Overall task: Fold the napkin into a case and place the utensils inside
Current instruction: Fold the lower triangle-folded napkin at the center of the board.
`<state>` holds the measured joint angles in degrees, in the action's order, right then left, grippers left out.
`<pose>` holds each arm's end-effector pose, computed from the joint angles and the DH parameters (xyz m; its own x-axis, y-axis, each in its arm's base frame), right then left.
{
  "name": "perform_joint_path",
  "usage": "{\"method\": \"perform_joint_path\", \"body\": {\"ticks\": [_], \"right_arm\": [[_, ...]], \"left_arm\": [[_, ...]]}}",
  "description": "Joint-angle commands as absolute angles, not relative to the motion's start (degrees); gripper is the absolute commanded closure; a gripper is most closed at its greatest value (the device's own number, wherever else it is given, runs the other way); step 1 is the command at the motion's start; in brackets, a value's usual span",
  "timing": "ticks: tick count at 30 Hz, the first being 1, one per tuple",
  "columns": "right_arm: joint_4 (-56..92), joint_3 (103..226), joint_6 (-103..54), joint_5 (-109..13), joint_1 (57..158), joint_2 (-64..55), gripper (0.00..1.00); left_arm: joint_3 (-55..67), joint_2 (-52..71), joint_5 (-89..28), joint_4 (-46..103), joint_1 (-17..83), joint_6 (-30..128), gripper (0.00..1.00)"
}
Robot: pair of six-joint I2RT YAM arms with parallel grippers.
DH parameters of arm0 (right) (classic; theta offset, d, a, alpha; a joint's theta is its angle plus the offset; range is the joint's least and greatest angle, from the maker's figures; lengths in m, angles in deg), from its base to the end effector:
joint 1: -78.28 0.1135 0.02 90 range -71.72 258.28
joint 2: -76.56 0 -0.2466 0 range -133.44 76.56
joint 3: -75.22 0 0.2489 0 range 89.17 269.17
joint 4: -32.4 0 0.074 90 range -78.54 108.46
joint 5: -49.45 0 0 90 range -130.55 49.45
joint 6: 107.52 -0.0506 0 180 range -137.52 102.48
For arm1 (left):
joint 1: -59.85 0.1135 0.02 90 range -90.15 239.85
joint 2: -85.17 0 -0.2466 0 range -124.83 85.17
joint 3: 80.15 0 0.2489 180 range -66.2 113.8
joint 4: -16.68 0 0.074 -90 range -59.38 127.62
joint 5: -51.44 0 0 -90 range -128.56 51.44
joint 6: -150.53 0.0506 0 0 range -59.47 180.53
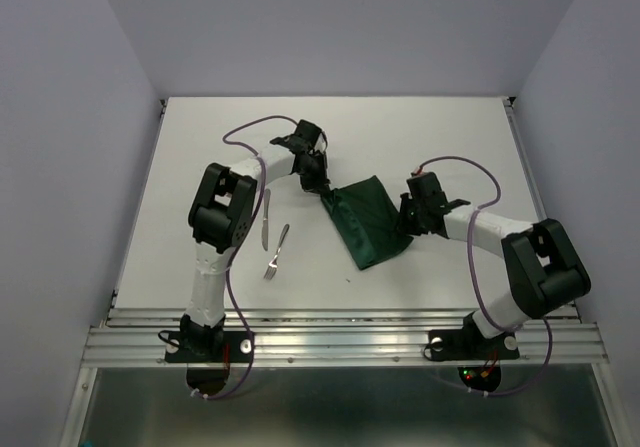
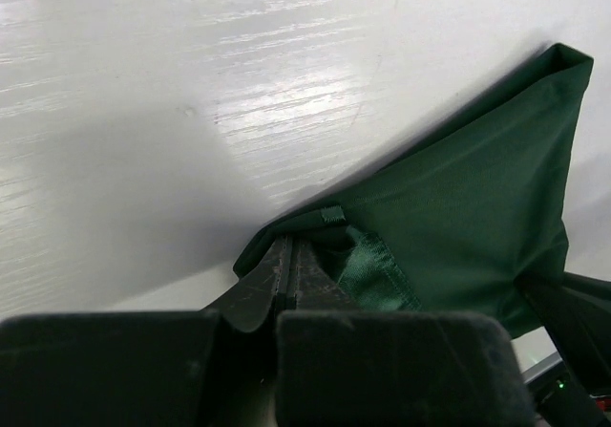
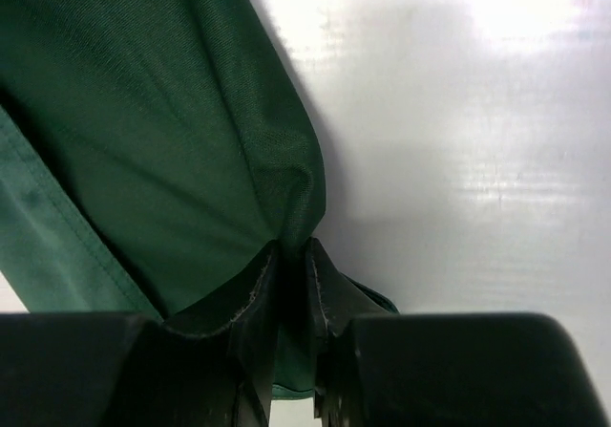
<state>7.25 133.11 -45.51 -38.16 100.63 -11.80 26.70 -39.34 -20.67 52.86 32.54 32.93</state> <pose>0.2762 0.1113 0.1310 -0.8421 0.1608 -0.5148 0.0420 0.9712 0.2346 0.4096 -0.2290 0.1426 -0.9126 -0.0250 -0.4080 0.1973 0.8473 -0.4932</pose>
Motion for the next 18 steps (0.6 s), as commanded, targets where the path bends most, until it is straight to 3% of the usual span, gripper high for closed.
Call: {"method": "perform_joint_path", "body": {"ticks": [1,3,4,10,12,13,18], "right_arm": [[6.59,128.20,-53.72,-38.27,103.32,-7.73,0.78],[5.98,126.79,-56.70,-37.05,104.73,-6.59,0.70],[4.67,126.61,-57.50,-36.25,105.34,-6.24,0.57],[-0.52,129.68,-58.56,-29.76,105.96,0.34,0.44],[-2.10,131.44,-58.39,-27.82,107.28,1.67,0.34],[-3.59,133.10,-58.47,-26.77,107.28,2.20,0.25],[-4.57,136.54,-58.65,-24.73,112.55,2.65,0.20]], "left_arm": [[28.19,-40.52,-20.28,54.18,32.60,35.83,1.00],[28.11,-40.87,-19.66,53.83,32.52,35.83,1.00],[27.84,-40.87,-19.23,53.65,32.52,35.74,1.00],[28.28,-41.31,-15.54,52.69,32.25,36.61,1.00],[28.89,-41.83,-14.22,52.68,32.08,37.67,1.00],[29.68,-42.01,-13.69,52.77,31.99,38.63,1.00],[31.01,-42.62,-13.24,53.74,31.55,39.70,1.00]]}}
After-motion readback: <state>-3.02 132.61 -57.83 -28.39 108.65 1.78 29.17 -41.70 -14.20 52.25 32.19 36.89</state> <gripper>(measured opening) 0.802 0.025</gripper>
